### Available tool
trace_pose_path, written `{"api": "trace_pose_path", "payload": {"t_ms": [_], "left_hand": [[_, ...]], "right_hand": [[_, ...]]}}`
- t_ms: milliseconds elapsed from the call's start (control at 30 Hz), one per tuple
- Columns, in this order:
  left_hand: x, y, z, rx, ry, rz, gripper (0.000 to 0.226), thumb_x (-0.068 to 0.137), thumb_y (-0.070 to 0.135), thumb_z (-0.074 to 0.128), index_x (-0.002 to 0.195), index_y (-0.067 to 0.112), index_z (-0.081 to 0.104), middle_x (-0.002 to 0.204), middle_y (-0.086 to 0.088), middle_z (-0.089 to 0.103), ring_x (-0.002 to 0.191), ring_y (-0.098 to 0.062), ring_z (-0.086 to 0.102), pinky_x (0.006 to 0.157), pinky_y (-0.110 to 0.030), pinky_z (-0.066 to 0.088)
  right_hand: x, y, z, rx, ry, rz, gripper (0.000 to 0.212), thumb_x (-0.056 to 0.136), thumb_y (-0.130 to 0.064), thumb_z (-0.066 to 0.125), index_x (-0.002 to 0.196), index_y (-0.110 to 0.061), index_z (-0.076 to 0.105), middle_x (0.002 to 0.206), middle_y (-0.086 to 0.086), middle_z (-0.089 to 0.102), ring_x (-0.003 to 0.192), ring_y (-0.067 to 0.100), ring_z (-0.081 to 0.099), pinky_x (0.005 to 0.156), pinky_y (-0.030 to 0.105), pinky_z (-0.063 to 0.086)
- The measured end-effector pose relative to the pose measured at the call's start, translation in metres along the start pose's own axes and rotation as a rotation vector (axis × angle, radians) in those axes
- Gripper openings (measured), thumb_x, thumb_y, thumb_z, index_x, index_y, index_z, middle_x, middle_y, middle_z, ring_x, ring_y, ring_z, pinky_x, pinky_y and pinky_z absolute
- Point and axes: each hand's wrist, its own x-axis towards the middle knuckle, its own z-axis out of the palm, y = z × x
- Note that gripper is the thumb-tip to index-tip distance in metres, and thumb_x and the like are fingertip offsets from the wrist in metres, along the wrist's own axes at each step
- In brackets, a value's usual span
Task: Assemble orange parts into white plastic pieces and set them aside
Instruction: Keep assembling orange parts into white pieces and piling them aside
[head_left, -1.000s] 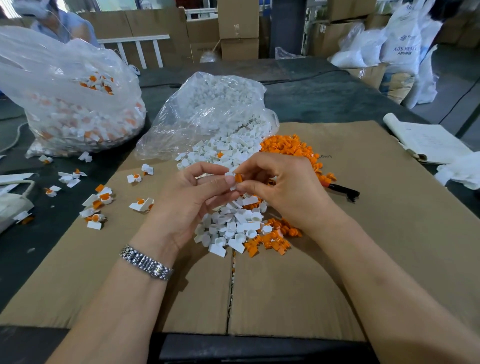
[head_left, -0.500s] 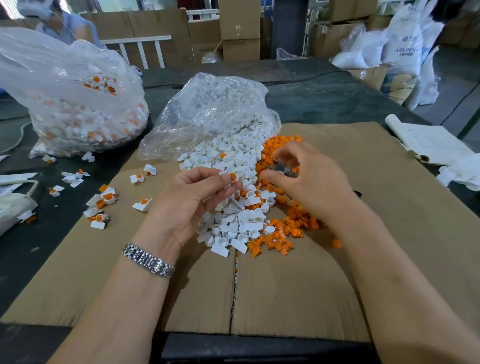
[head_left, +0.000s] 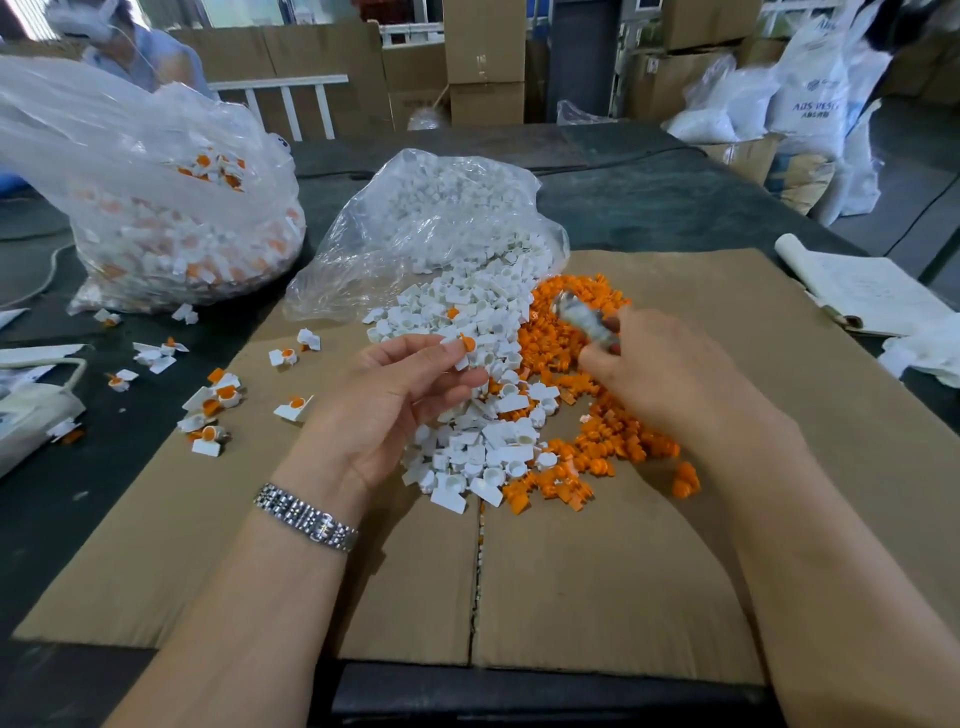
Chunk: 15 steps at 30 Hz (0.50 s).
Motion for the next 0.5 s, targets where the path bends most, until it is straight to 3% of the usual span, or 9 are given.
{"api": "trace_pose_path", "payload": {"t_ms": [100, 200, 267, 367, 500], "left_hand": [[-0.001, 0.001, 0.000, 0.000, -0.033, 0.032, 0.027, 0.076, 0.010, 0.078, 0.100, 0.002, 0.069, 0.091, -0.009, 0.079, 0.079, -0.021, 0.078, 0.056, -0.018, 0.058], [-0.002, 0.002, -0.002, -0.007, -0.042, 0.054, 0.022, 0.076, 0.011, 0.078, 0.096, 0.004, 0.072, 0.090, -0.006, 0.078, 0.075, -0.018, 0.077, 0.053, -0.017, 0.055], [-0.003, 0.003, -0.002, -0.014, -0.045, 0.072, 0.017, 0.074, 0.012, 0.080, 0.090, 0.007, 0.074, 0.087, -0.005, 0.078, 0.073, -0.017, 0.076, 0.052, -0.017, 0.053], [-0.004, 0.004, -0.001, -0.026, -0.040, 0.086, 0.019, 0.074, 0.012, 0.080, 0.091, 0.008, 0.073, 0.085, -0.005, 0.077, 0.071, -0.016, 0.075, 0.052, -0.017, 0.053], [-0.004, 0.004, 0.000, -0.006, -0.011, 0.092, 0.023, 0.075, 0.010, 0.079, 0.095, 0.004, 0.070, 0.086, -0.009, 0.077, 0.069, -0.016, 0.075, 0.053, -0.017, 0.054]], "right_hand": [[-0.006, -0.008, -0.024, 0.264, -0.055, -0.007, 0.021, 0.097, -0.025, 0.053, 0.080, -0.013, 0.058, 0.067, 0.007, 0.062, 0.055, 0.018, 0.058, 0.050, 0.031, 0.044], [-0.014, -0.022, -0.037, 0.477, -0.396, -0.039, 0.021, 0.100, -0.021, 0.054, 0.087, -0.008, 0.064, 0.078, 0.011, 0.074, 0.068, 0.023, 0.073, 0.066, 0.035, 0.061], [-0.018, -0.031, -0.034, 0.505, -0.532, -0.072, 0.020, 0.101, -0.022, 0.055, 0.090, -0.007, 0.062, 0.084, 0.013, 0.074, 0.079, 0.025, 0.075, 0.077, 0.042, 0.063], [-0.020, -0.042, -0.027, 0.480, -0.542, -0.109, 0.021, 0.102, -0.025, 0.054, 0.091, -0.008, 0.058, 0.086, 0.010, 0.070, 0.078, 0.020, 0.075, 0.079, 0.045, 0.062], [-0.023, -0.046, -0.023, 0.411, -0.563, -0.157, 0.033, 0.102, -0.033, 0.051, 0.100, -0.001, 0.059, 0.083, 0.009, 0.076, 0.082, 0.027, 0.074, 0.084, 0.052, 0.059]]}}
